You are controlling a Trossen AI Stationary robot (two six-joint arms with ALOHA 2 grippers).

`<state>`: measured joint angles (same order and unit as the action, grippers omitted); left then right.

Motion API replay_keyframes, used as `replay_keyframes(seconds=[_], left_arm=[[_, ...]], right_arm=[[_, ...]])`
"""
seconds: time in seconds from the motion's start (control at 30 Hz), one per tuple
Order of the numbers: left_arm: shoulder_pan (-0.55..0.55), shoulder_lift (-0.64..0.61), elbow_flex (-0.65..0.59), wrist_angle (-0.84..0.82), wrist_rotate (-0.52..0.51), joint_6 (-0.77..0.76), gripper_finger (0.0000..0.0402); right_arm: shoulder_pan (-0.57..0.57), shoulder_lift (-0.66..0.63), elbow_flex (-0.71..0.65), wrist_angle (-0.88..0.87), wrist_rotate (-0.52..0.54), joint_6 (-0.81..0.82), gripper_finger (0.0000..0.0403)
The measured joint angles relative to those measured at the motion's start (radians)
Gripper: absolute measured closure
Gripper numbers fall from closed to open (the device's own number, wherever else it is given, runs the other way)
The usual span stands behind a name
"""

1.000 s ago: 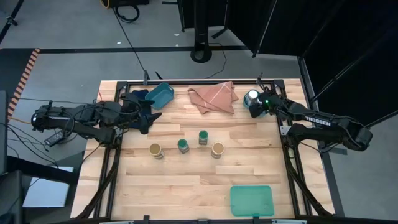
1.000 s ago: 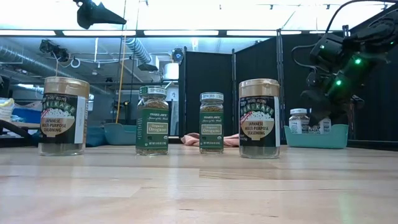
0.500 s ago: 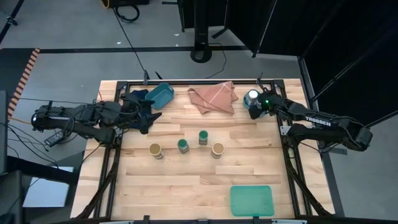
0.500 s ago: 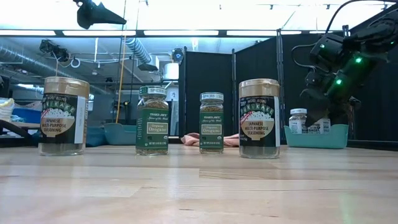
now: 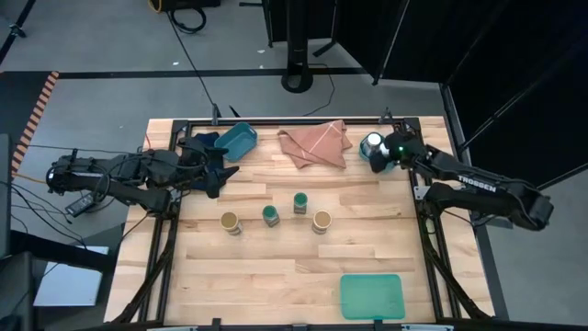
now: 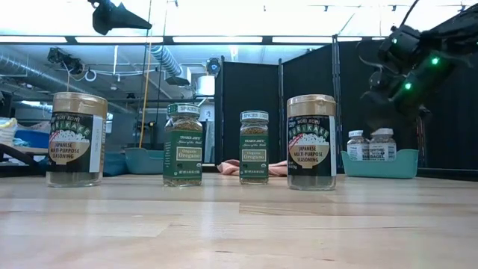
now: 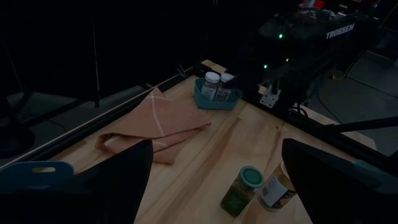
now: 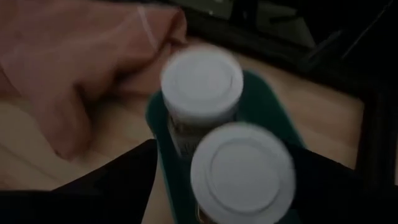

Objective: Sort spices by type
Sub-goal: Put the white seasoning bottle into the green bin, then put the right gold seasoning bottle into the light green bin

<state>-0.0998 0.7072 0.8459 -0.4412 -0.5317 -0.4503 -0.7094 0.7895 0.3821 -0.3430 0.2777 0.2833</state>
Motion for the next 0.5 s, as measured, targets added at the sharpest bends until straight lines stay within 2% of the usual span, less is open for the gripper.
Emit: replay_keyframes(seconds=[0.37,0.5], left_arm=[[0.000,0.000,0.000,0.000,0.000,0.000,0.0039],[0.000,0.000,0.000,0.000,0.000,0.000,0.0039]], right_arm=[[0.000,-0.053,0.177,-0.018,-0.002,-0.078,0.0073],[0.000,-0.064,0.252,-0.010,-0.071,-0.101,0.0075]])
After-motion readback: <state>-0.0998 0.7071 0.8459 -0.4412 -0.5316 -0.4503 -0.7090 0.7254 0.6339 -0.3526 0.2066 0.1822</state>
